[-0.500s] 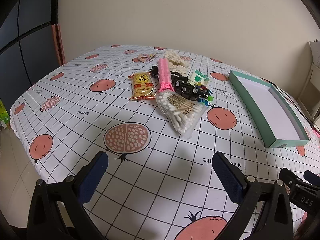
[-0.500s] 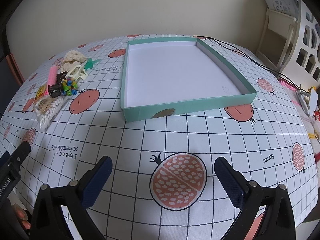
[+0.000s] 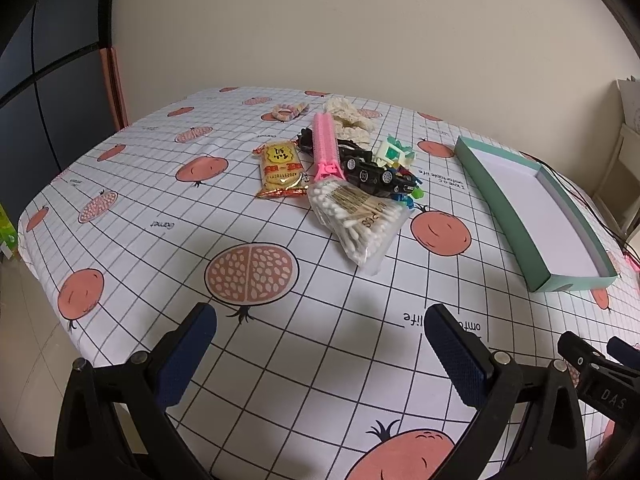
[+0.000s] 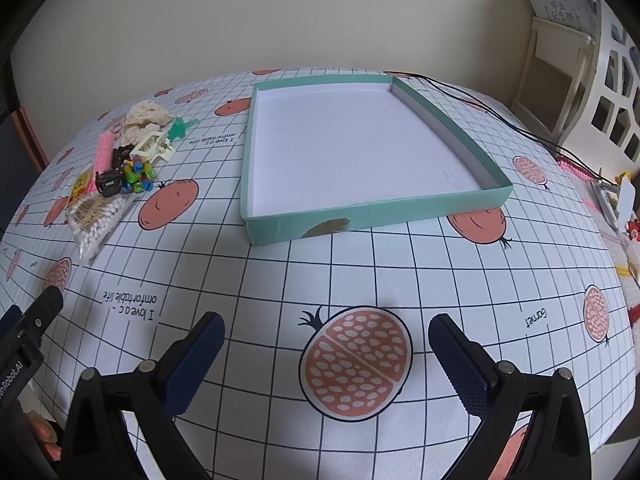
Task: Organize objects
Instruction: 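Move both tools toward the cluster of items on the table, then close the right gripper on the colourful block figure while the left gripper reaches the black toy car, then lift the block figure with the right gripper while the left gripper grasps the black toy car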
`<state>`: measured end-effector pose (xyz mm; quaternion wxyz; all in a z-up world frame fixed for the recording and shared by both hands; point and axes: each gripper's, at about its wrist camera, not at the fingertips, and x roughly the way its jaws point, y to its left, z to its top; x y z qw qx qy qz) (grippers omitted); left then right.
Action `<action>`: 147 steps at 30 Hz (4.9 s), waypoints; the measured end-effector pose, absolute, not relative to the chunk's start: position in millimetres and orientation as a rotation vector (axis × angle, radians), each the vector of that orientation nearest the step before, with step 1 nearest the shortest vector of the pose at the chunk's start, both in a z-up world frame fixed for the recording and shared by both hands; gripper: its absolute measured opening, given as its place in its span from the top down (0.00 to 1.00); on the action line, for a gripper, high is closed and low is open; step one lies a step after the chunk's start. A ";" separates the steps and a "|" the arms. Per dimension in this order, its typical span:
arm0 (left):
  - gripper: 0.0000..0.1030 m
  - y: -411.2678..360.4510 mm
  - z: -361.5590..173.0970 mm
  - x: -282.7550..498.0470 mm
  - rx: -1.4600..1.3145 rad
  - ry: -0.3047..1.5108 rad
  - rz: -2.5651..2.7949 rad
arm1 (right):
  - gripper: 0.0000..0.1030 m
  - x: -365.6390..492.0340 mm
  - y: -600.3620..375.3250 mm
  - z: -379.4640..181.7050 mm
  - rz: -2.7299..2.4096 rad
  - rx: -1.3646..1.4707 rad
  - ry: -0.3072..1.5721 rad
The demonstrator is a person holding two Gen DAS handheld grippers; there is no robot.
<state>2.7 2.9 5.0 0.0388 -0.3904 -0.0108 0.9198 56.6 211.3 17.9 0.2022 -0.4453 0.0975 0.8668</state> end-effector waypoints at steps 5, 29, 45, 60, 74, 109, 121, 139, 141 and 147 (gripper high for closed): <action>0.00 0.6 9.4 -0.9 -1.223 -0.078 2.785 | 0.00 55.2 209.4 24.4 2.430 -1.225 0.289; 0.00 -0.9 73.6 -90.2 -1.433 -0.097 2.732 | 0.00 -30.2 191.1 123.0 2.598 -1.227 0.193; 0.00 -10.7 56.7 -159.3 -1.604 -0.200 2.708 | 0.00 -110.7 179.7 112.2 2.689 -1.331 0.189; 0.00 -24.1 21.3 -190.9 -1.741 -0.367 2.655 | 0.21 -164.0 160.1 53.6 2.700 -1.540 0.317; 0.00 -24.4 14.0 -190.2 -1.754 -0.427 2.629 | 0.41 -175.8 149.4 24.3 2.692 -1.657 0.429; 0.40 2.6 22.4 -184.9 -1.658 -0.357 2.580 | 0.61 -171.6 177.5 8.8 2.585 -1.677 0.530; 0.69 34.4 15.8 -182.2 -1.660 -0.232 2.535 | 0.61 -167.0 183.0 8.2 2.576 -1.672 0.551; 0.70 47.7 -6.3 -182.6 -1.705 -0.220 2.501 | 0.61 -162.6 190.7 7.4 2.563 -1.658 0.623; 0.72 47.8 -6.2 -182.8 -1.702 -0.215 2.497 | 0.61 -162.2 190.7 6.9 2.562 -1.661 0.623; 0.72 44.7 -6.0 -183.6 -1.700 -0.220 2.484 | 0.61 -161.9 186.1 7.0 2.550 -1.670 0.578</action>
